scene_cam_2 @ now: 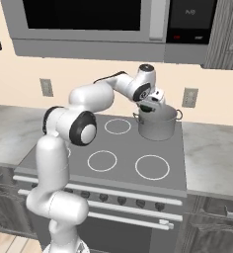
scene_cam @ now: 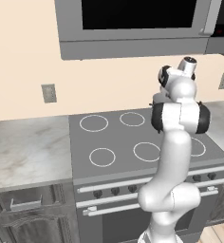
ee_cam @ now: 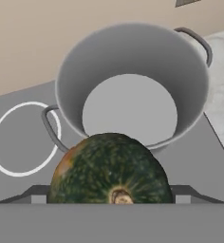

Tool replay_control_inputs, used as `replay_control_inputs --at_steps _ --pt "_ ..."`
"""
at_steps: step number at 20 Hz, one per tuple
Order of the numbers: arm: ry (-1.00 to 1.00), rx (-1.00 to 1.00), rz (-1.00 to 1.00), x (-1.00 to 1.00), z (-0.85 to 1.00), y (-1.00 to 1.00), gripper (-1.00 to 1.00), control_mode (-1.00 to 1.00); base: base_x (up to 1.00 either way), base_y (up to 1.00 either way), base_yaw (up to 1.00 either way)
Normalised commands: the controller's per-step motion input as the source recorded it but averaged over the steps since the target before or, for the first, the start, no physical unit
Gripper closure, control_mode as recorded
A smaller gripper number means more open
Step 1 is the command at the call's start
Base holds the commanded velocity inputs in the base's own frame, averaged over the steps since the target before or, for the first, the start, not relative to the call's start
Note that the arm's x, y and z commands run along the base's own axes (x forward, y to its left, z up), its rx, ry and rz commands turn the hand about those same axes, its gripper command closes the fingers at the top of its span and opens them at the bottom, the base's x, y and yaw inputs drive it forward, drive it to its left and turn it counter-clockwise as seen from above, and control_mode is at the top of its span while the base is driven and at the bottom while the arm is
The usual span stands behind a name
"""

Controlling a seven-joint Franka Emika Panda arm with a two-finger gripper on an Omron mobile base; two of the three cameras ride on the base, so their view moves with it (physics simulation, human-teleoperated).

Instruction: Turn on the burner for the pot on the stove. Wait thirty seconds for the pot to heat up. Then add the squash to the pot.

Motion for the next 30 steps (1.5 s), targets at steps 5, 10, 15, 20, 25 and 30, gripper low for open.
replay_control_inputs --at_steps 5,10,15,20,25,30 --pt "0.04 0.0 0.0 0.27 -0.51 -0.02 1.0 -1.0 0.0 0.0 0.0" --pt "0.0 0.0 0.0 0.32 -0.09 0.0 1.0 -1.0 0.0 0.0 0.0" --pt "0.01 0.0 0.0 0.43 -0.02 -0.04 1.0 -1.0 0.0 0.0 0.0" --pt "0.05 0.0 -0.01 0.19 -0.03 -0.01 1.0 -1.0 0.0 0.0 0.0" --pt "0.05 0.0 -0.03 0.14 -0.2 -0.08 1.0 -1.0 0.0 0.0 0.0" --pt "0.02 0.0 -0.03 0.11 -0.18 -0.09 1.0 -1.0 0.0 0.0 0.0"
